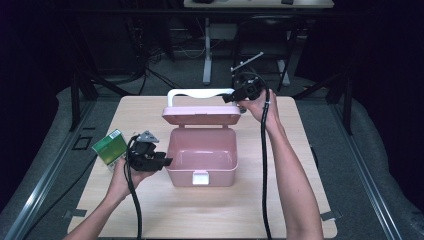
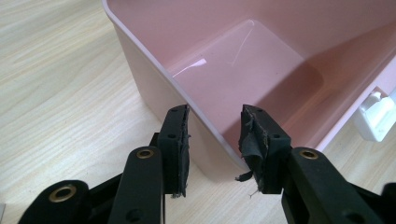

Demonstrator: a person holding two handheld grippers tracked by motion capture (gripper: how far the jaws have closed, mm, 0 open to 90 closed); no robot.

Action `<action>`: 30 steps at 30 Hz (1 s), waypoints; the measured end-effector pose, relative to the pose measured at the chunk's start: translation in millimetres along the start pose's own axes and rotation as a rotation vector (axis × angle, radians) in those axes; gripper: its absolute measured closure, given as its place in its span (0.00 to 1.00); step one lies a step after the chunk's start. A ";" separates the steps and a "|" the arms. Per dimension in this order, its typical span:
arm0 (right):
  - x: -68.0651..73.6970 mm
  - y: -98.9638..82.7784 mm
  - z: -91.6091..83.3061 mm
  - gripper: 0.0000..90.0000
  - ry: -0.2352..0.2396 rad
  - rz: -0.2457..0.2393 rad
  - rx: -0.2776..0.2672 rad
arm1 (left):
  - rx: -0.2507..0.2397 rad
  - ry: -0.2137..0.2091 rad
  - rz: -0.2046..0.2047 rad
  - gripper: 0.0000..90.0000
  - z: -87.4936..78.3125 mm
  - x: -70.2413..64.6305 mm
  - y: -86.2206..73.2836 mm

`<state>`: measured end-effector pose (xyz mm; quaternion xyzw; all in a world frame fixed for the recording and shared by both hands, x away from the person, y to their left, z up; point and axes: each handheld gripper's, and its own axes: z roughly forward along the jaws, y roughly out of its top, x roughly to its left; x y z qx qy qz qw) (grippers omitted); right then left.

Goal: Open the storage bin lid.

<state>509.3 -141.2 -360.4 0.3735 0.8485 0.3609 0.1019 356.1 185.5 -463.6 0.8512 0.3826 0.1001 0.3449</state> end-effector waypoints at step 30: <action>-21.1 13.8 12.2 0.71 -0.004 0.053 0.017 | 0.003 -0.002 -0.008 0.69 0.3 0.3 0.7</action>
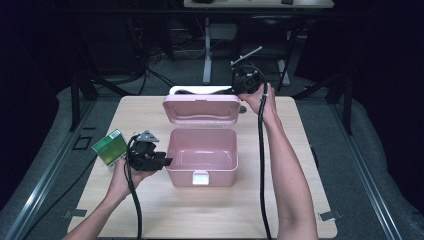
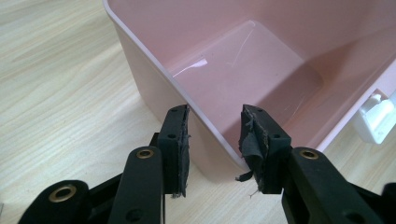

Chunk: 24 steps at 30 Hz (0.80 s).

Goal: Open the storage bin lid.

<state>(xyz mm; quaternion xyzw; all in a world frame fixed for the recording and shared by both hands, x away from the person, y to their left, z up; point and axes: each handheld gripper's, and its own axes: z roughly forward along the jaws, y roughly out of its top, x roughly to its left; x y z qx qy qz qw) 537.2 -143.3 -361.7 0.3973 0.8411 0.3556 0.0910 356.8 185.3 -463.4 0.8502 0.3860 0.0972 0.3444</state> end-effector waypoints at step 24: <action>-20.4 -18.0 -32.2 0.59 -0.050 0.065 -0.097 | -0.004 0.009 -0.006 0.70 1.4 -0.8 -0.4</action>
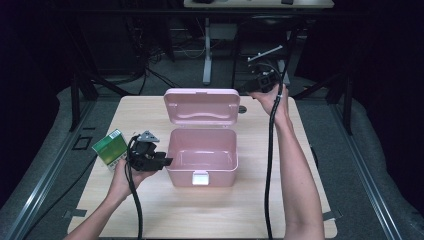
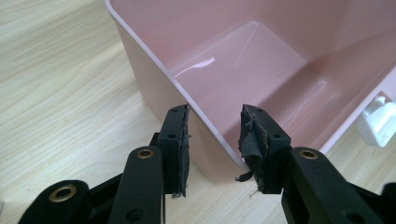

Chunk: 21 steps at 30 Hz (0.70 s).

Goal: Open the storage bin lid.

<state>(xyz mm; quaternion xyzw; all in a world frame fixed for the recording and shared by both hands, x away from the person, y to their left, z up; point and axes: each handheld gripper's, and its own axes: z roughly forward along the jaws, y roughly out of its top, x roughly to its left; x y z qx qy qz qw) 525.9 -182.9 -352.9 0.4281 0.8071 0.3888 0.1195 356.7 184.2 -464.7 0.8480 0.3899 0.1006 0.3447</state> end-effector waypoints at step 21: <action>15.9 -50.6 12.5 0.67 0.127 -0.139 0.084 | 0.008 0.013 0.015 0.70 3.7 -0.9 0.6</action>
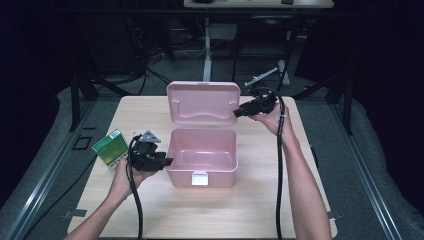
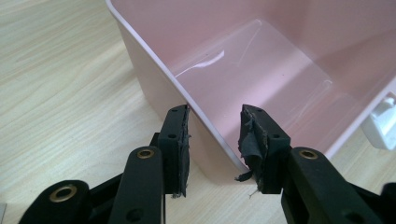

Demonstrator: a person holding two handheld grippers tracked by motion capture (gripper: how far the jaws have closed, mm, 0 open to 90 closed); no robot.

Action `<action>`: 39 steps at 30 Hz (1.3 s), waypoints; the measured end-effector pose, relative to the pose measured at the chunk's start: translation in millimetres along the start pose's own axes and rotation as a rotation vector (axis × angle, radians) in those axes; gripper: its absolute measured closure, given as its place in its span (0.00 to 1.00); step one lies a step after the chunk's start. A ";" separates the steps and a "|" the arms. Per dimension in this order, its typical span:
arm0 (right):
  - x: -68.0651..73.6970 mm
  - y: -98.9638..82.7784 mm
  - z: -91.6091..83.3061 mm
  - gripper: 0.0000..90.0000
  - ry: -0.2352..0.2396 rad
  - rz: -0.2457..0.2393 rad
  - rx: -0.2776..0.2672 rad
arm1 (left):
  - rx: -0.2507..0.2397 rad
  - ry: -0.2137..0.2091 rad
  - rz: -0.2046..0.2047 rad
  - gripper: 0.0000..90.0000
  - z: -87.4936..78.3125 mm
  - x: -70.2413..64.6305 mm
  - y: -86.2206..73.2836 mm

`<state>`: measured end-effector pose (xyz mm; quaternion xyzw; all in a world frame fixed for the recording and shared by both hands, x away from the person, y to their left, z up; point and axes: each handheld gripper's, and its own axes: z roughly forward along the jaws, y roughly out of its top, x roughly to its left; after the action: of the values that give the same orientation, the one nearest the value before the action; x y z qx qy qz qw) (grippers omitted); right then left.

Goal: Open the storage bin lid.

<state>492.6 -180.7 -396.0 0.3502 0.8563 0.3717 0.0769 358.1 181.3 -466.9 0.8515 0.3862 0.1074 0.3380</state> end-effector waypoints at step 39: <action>-21.5 -3.2 53.2 0.83 -0.137 0.184 -0.066 | 0.004 0.005 -0.002 0.69 0.9 -1.6 0.8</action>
<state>527.7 -165.3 -438.9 0.4491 0.8007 0.3802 0.1123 357.8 179.4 -466.9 0.8515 0.3883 0.1085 0.3354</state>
